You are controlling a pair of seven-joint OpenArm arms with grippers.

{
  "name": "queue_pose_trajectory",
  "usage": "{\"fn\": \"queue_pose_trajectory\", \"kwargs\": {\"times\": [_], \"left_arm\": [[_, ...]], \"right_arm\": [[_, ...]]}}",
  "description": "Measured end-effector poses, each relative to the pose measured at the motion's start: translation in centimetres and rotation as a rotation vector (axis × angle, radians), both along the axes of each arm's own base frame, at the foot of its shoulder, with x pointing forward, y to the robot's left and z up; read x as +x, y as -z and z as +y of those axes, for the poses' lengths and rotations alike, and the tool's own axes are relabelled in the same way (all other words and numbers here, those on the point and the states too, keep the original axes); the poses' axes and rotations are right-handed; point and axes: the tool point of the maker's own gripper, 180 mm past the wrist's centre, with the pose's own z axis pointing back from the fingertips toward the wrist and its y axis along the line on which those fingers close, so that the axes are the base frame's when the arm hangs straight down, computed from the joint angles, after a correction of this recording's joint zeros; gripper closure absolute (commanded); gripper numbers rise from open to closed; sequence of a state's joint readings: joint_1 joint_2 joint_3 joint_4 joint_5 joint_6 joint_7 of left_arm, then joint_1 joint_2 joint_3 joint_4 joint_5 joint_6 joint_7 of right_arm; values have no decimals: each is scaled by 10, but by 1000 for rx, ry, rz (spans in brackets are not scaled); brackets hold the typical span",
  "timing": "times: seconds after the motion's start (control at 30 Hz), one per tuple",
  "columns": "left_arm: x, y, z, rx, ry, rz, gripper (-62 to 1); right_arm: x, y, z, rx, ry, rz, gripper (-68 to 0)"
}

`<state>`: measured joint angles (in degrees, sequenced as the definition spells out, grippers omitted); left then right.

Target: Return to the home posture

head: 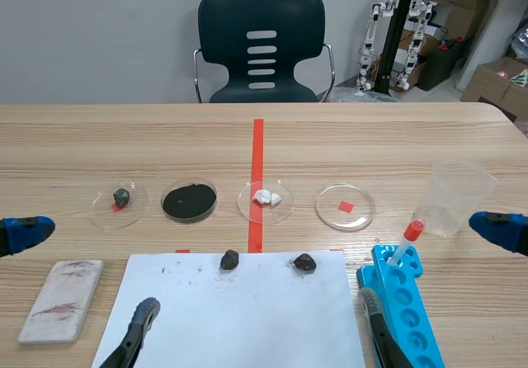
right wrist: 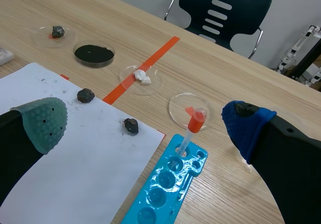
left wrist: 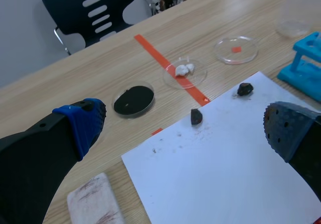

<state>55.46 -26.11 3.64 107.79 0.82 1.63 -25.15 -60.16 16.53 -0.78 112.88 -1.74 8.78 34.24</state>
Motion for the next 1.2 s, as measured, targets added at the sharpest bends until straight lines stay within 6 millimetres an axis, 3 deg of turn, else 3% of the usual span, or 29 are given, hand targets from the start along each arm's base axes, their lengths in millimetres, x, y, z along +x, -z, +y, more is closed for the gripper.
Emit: {"fn": "queue_pose_trajectory", "kwargs": {"times": [0.13, 1.2], "left_arm": [[-11, 0, -2, -14, -10, 9, -623], [-8, 2, 6, 10, -29, 14, -623]], "right_arm": [[0, 0, 0, 0, 0, 0, -655], [0, 0, 0, -1, 0, 0, -655]]}}
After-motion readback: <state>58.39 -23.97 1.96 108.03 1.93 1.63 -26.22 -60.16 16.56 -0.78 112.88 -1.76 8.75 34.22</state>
